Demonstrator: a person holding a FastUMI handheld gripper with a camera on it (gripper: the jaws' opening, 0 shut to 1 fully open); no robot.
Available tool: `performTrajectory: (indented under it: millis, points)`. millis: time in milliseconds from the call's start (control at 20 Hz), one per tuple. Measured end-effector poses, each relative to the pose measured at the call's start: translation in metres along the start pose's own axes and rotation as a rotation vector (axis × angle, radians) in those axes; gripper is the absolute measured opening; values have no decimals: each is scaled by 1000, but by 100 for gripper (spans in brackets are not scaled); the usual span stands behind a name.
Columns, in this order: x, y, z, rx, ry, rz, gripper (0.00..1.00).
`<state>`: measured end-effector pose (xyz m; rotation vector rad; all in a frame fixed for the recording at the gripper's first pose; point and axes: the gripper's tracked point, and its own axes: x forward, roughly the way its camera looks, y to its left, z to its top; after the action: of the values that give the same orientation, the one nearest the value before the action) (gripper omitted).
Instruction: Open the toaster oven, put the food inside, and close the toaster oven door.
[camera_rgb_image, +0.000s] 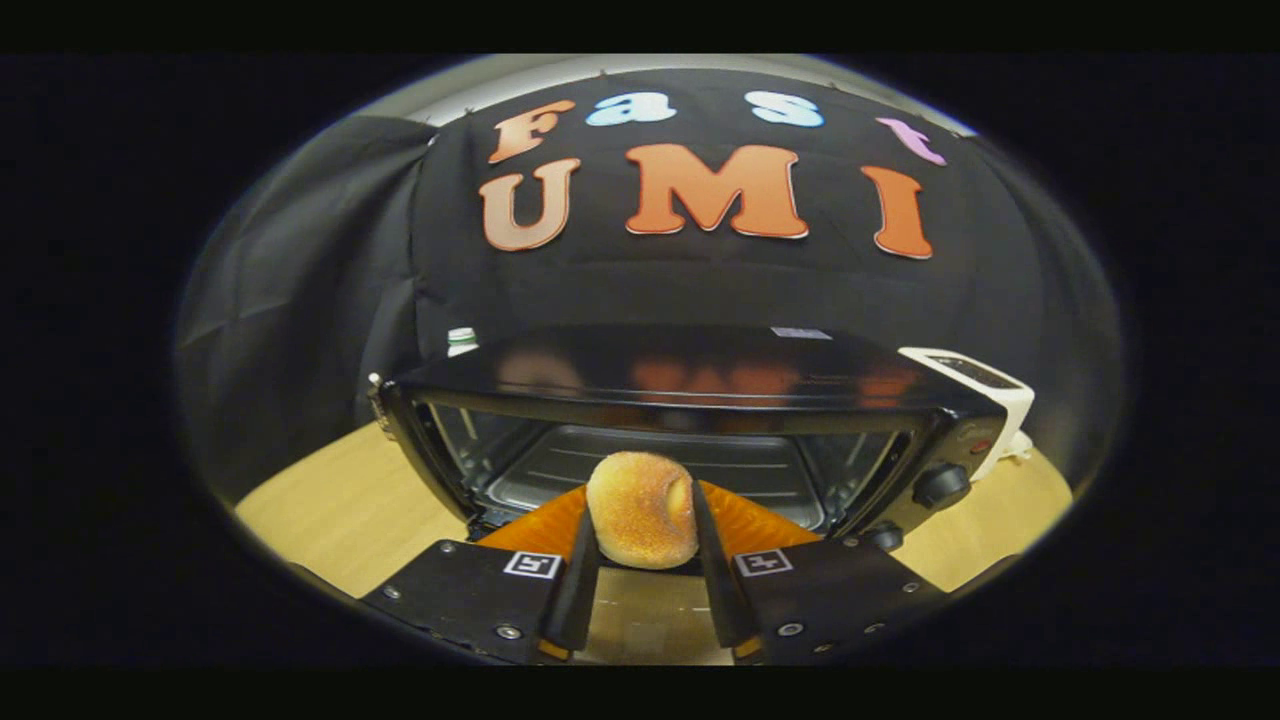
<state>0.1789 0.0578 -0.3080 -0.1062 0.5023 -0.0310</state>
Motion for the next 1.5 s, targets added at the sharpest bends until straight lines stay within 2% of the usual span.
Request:
performTrajectory:
  millis: [100,200,250,400,450,550,700,800,950,1150,1250,1400,1500]
  points:
    - [11,-1,3,-33,-10,-22,48]
    - [19,-3,7,-42,-13,-39,54]
    - [22,-4,8,-47,-16,-42,61]
    - [24,-4,6,-56,-13,-44,71]
    - [20,-4,2,-57,2,-36,78]
    - [8,-2,5,-48,-9,-21,81]
    - [-5,-7,19,-9,-79,-9,83]
    - [-6,-13,2,-17,-22,-14,83]
    - [-18,-13,1,-20,-39,-4,84]
    - [-61,0,-7,19,-41,65,84]
    - [-88,4,-24,79,-1,98,84]
    - [-129,19,-70,222,129,162,84]
    - [-149,27,-98,264,201,173,83]
